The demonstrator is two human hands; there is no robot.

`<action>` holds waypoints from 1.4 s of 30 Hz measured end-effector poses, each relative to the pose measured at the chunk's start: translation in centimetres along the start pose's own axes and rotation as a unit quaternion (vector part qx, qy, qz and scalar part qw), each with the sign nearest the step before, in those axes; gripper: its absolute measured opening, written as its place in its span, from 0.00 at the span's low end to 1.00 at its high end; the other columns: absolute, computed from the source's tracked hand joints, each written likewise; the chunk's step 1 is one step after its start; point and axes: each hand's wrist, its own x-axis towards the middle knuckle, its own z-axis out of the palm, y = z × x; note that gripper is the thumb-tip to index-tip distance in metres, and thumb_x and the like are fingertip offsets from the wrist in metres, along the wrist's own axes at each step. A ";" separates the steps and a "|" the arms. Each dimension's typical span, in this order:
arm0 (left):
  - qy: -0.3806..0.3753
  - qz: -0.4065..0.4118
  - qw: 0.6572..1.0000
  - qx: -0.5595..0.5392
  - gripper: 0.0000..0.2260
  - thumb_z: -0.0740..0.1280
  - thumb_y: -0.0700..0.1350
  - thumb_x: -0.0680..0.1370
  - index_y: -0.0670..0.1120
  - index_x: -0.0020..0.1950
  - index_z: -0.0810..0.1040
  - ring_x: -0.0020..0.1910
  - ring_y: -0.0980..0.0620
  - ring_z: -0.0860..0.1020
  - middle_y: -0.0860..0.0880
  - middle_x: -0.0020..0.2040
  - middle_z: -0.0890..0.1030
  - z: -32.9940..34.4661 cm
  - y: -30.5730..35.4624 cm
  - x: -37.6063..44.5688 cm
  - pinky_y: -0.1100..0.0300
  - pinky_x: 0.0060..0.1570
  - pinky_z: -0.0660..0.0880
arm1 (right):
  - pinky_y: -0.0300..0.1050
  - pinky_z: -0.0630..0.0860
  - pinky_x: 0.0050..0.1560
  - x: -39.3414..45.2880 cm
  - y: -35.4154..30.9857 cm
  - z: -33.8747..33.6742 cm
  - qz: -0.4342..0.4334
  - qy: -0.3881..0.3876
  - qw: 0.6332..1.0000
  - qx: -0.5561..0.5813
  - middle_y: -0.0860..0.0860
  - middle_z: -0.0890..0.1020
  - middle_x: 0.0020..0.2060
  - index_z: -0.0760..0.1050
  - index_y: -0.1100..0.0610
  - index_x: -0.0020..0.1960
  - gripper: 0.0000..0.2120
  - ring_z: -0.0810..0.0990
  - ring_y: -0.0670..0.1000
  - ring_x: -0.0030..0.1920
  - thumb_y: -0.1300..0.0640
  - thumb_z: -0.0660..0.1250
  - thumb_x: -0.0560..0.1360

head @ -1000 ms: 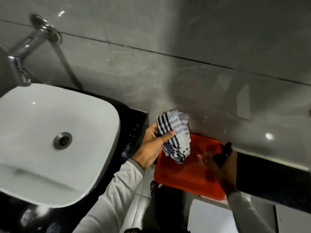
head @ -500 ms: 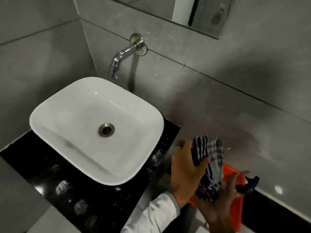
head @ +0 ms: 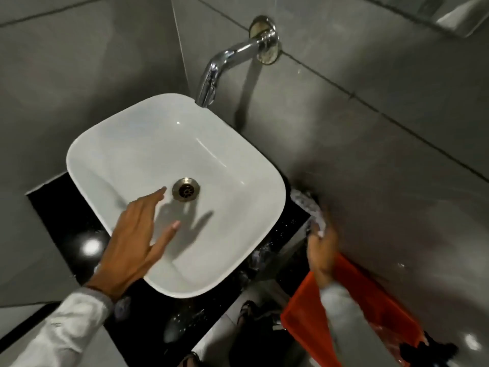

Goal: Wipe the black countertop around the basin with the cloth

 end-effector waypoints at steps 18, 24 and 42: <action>-0.019 0.100 0.991 0.081 0.28 0.53 0.59 0.81 0.46 0.76 0.68 0.68 0.43 0.74 0.46 0.69 0.78 0.8 -3.1 0.4 0.53 0.63 0.64 | 0.51 0.51 0.86 -6.9 -5.6 5.4 -0.123 -0.139 0.975 -0.120 0.60 0.70 0.79 0.71 0.63 0.76 0.24 0.63 0.58 0.82 0.53 0.57 0.84; -0.014 0.119 0.988 0.096 0.27 0.53 0.58 0.81 0.47 0.76 0.67 0.66 0.43 0.75 0.46 0.67 0.79 0.5 -3.3 0.5 0.49 0.61 0.66 | 0.56 0.55 0.86 -4.6 -6.4 4.1 -0.074 -0.124 0.980 -0.136 0.57 0.66 0.81 0.67 0.61 0.79 0.24 0.59 0.55 0.84 0.57 0.59 0.84; 0.039 0.134 0.986 0.088 0.30 0.49 0.62 0.82 0.50 0.81 0.59 0.69 0.46 0.72 0.48 0.70 0.76 1.4 -4.3 0.2 0.46 0.62 0.65 | 0.66 0.53 0.84 -6.3 -8.2 7.8 -0.020 -0.098 0.981 -0.165 0.66 0.72 0.75 0.70 0.67 0.75 0.27 0.66 0.67 0.79 0.65 0.65 0.77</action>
